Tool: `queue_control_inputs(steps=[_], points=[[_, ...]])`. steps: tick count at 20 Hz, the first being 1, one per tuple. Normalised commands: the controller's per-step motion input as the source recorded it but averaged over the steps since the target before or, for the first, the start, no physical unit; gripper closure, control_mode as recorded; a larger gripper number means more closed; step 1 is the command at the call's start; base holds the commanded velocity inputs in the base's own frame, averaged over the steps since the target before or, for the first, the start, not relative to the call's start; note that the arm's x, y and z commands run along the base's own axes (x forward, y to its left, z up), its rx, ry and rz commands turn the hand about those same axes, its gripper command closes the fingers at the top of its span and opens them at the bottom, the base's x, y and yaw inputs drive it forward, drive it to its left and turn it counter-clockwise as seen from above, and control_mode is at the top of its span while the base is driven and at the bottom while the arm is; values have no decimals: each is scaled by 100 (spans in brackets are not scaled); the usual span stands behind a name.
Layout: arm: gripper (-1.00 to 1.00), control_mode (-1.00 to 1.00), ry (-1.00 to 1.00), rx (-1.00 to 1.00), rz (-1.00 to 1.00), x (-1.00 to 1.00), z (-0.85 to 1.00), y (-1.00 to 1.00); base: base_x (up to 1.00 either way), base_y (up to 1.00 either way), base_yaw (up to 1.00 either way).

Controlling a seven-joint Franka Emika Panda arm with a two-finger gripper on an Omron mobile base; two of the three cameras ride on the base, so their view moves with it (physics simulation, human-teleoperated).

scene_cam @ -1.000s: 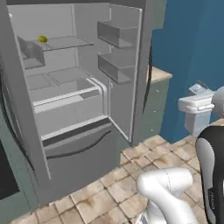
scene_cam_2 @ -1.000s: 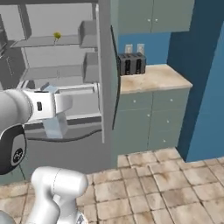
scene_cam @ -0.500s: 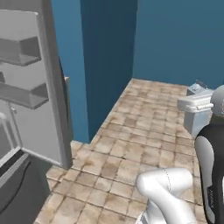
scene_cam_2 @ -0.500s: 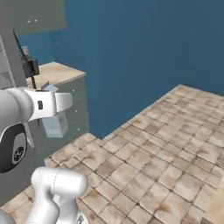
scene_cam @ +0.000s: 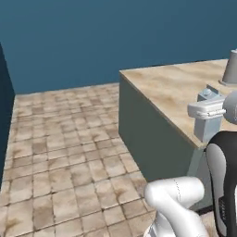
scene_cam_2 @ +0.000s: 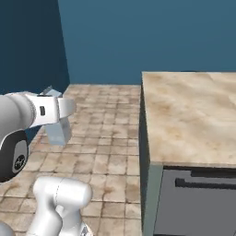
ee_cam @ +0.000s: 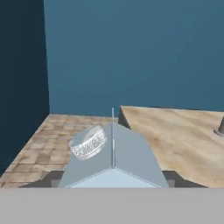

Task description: Take out the milk from the fridge and place it on the tray on the counter. Then take the sugar cube near the tray and place it in the tray.

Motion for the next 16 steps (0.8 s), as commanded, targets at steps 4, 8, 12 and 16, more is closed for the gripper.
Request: queue_control_inputs(steps=[4,8,12,16], points=[[100,100,0,0,0,0,0,0,-11,0,-97],[100,100,0,0,0,0,0,0,-24,-12,-86],[100,100,0,0,0,0,0,0,-8,-69,-65],[100,100,0,0,0,0,0,0,41,-100,-15]])
